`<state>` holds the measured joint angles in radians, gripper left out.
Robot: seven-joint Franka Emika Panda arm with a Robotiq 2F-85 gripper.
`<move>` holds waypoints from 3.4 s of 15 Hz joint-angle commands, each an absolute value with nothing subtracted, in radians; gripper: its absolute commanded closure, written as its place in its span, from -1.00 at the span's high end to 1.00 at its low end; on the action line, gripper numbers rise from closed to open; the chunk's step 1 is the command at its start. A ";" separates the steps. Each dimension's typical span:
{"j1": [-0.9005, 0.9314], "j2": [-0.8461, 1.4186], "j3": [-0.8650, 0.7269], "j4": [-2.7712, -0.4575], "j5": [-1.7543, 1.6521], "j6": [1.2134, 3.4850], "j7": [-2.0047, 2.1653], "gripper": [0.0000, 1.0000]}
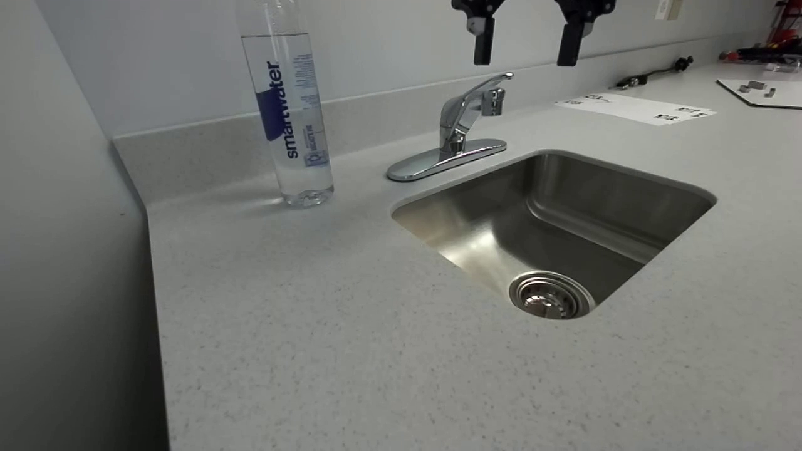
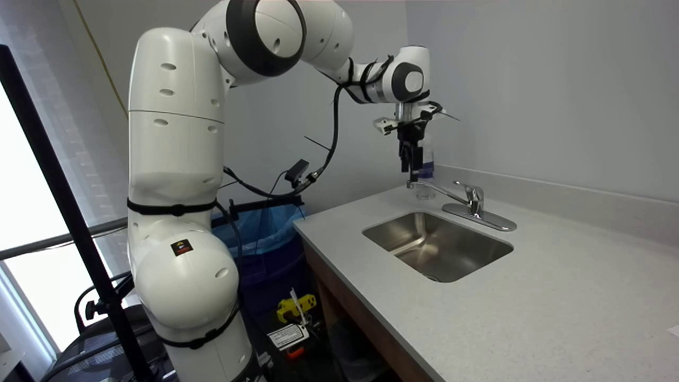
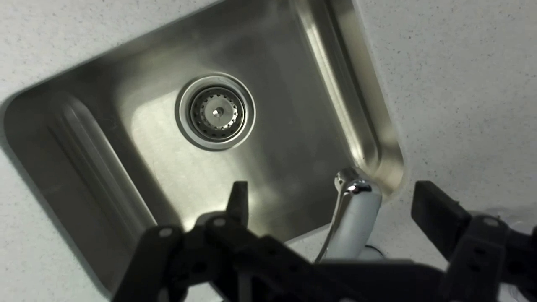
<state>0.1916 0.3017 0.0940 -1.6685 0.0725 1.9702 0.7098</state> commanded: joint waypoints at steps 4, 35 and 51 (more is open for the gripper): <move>0.189 0.278 0.087 -1.666 0.074 1.961 0.700 1.00; 0.269 0.369 0.019 -1.712 -0.297 1.972 0.965 1.00; 0.357 0.529 0.102 -1.622 -0.130 2.351 1.215 1.00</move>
<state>0.3194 0.4399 0.1139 -1.6988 -0.1447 2.2239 1.1330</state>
